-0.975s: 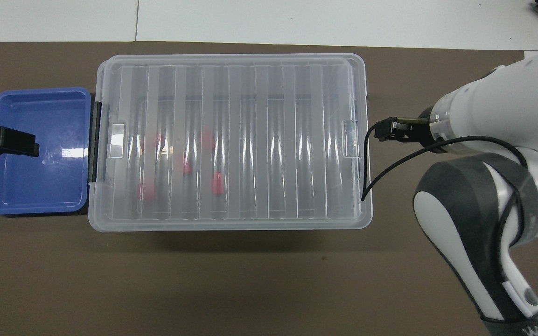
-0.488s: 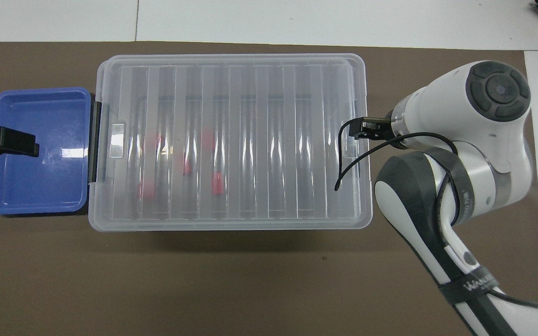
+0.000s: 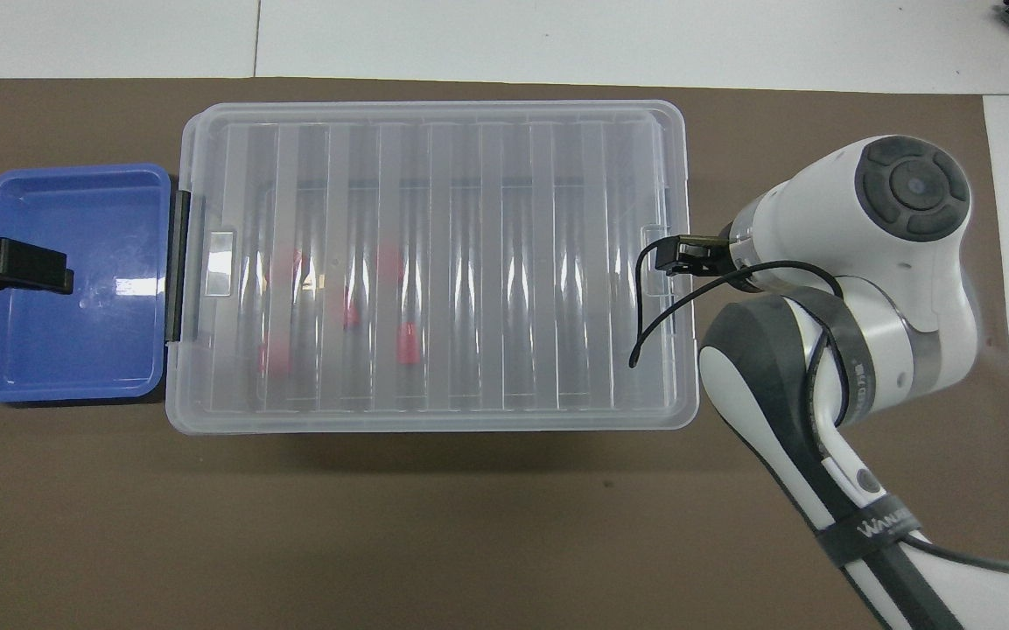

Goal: Place red block in blue tray from box
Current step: 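Move the right gripper to the clear lid's edge, then slide the clear lid away from the blue tray with the right gripper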

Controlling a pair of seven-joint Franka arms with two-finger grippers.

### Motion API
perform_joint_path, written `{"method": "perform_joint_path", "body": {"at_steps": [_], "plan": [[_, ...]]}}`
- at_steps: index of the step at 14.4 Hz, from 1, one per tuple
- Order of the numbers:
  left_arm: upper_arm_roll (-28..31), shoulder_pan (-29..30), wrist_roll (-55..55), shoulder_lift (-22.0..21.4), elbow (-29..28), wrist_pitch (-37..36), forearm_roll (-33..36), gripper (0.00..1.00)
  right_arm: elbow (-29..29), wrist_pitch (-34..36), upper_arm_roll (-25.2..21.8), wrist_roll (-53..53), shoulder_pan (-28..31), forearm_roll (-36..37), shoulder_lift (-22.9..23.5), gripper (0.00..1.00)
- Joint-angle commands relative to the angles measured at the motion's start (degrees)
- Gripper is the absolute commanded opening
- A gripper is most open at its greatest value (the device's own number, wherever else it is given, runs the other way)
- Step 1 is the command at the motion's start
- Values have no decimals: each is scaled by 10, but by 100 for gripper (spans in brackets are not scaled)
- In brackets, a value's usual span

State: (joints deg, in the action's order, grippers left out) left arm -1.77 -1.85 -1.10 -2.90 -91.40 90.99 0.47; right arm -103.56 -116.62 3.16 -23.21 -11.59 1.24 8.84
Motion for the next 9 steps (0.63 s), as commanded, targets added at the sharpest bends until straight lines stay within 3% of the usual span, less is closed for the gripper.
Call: {"method": "perform_joint_path", "body": {"at_steps": [1,9], "plan": [[0,2,-1,-11,-14,1,1,100,-17,-4,1,39,16,4,-16,97],[0,3,-1,-11,-14,1,1,100,-20,-1,1,173,75,5,-15,98]]}}
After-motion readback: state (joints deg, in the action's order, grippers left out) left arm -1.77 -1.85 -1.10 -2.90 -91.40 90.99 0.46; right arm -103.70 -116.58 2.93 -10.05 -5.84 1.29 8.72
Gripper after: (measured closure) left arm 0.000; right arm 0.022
